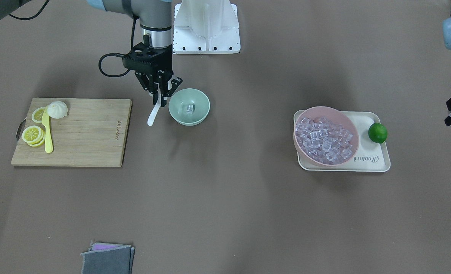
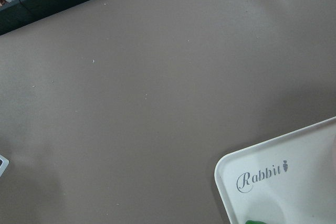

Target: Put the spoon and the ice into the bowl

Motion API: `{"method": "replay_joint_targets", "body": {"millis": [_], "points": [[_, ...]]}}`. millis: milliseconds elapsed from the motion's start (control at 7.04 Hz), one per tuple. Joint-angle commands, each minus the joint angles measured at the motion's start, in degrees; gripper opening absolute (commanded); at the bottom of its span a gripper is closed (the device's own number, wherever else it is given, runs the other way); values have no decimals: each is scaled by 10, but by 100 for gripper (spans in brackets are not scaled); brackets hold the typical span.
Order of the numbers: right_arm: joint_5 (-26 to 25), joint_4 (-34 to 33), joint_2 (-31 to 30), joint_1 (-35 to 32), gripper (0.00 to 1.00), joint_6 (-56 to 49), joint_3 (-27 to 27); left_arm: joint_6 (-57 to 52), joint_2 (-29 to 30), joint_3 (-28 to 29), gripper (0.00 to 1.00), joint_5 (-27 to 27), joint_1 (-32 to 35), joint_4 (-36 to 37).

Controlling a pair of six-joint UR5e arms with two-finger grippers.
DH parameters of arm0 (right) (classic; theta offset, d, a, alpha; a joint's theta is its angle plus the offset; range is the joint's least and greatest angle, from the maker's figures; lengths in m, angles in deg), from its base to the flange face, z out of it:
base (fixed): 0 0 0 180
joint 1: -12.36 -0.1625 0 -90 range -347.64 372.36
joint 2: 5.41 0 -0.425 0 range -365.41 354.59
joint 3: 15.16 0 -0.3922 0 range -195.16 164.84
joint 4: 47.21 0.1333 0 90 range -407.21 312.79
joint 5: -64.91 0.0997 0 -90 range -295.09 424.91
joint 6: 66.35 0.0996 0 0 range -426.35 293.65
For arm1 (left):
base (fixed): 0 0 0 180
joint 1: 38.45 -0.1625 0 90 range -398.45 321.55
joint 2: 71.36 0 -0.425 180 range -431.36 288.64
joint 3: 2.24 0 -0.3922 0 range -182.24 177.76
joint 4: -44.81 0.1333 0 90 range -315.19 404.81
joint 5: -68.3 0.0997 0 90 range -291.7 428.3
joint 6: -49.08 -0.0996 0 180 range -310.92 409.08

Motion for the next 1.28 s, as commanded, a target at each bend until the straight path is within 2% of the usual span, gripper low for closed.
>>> {"method": "replay_joint_targets", "body": {"millis": [0,426,568,710,994,1136], "points": [[-36,-6,41,15,0,47,-70,0,0,-1,98,-1,0,0],[-60,-5,64,17,0,59,-102,1,0,-2,98,-1,0,0],[-61,-5,64,20,58,59,-103,1,0,-1,98,-1,0,0],[-67,-5,64,20,81,59,-102,1,0,-1,98,-1,0,0],[-78,-5,64,19,100,50,-97,1,0,-2,98,-1,0,0],[-78,-5,64,12,100,25,-86,1,0,-1,98,-1,0,0]]}}
